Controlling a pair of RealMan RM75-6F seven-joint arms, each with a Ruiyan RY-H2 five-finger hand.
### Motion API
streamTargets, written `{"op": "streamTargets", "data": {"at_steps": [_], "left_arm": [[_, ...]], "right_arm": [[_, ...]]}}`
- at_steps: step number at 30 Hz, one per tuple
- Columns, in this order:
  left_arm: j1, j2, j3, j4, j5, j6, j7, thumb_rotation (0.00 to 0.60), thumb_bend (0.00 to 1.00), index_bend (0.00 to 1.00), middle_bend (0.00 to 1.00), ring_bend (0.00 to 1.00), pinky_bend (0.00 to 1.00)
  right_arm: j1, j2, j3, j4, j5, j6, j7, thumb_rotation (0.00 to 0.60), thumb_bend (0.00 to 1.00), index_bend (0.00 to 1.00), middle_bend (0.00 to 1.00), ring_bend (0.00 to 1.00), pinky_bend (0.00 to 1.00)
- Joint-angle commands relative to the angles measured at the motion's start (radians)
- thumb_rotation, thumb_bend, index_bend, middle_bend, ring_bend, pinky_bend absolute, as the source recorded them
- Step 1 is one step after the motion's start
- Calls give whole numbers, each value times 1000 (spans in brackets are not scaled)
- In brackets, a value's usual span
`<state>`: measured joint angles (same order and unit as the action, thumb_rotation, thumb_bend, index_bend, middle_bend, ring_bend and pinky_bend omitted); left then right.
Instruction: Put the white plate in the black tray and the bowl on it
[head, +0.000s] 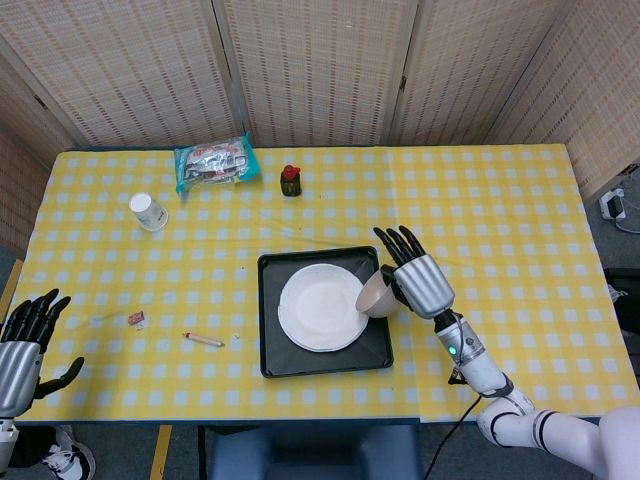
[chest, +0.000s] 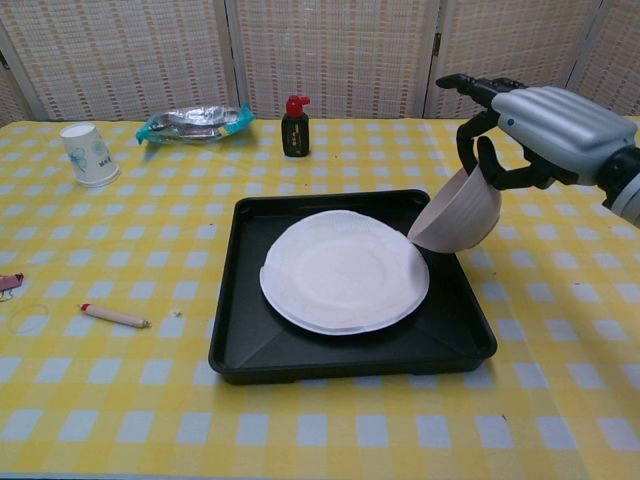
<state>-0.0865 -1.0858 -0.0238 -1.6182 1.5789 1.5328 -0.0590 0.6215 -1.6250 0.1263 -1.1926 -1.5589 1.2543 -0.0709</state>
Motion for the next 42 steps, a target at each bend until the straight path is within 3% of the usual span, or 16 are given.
{"op": "streamTargets", "data": {"at_steps": [1, 9, 16, 27, 35, 38, 42], "left_arm": [[2, 3, 1, -2, 1, 3, -3, 600, 331, 0, 0, 59, 16], [12, 19, 2, -10, 0, 19, -19, 600, 331, 0, 0, 57, 15], [15, 31, 4, -17, -1, 18, -36, 600, 331, 0, 0, 57, 15], [10, 37, 3, -13, -11, 0, -48, 600, 331, 0, 0, 56, 15], [7, 37, 0, -9, -19, -6, -52, 600, 331, 0, 0, 56, 15], [7, 37, 0, -10, -18, -7, -48, 600, 331, 0, 0, 56, 15], [6, 35, 3, -12, -17, -12, -44, 600, 331, 0, 0, 56, 15]], "right_arm": [[17, -25, -7, -10, -24, 2, -18, 600, 597, 684, 49, 8, 0], [68, -128, 30, 67, -6, -29, 38, 600, 597, 701, 65, 22, 0], [117, -223, 34, 199, -7, -63, 67, 600, 597, 701, 66, 30, 0], [165, -329, 31, 378, -1, -98, 170, 600, 597, 700, 72, 35, 0], [162, -352, -3, 439, -27, -70, 202, 600, 597, 700, 68, 37, 0], [147, -338, -29, 430, -36, -71, 190, 600, 597, 621, 38, 20, 0], [120, -308, -46, 383, -28, -75, 132, 600, 596, 389, 0, 0, 0]]}}
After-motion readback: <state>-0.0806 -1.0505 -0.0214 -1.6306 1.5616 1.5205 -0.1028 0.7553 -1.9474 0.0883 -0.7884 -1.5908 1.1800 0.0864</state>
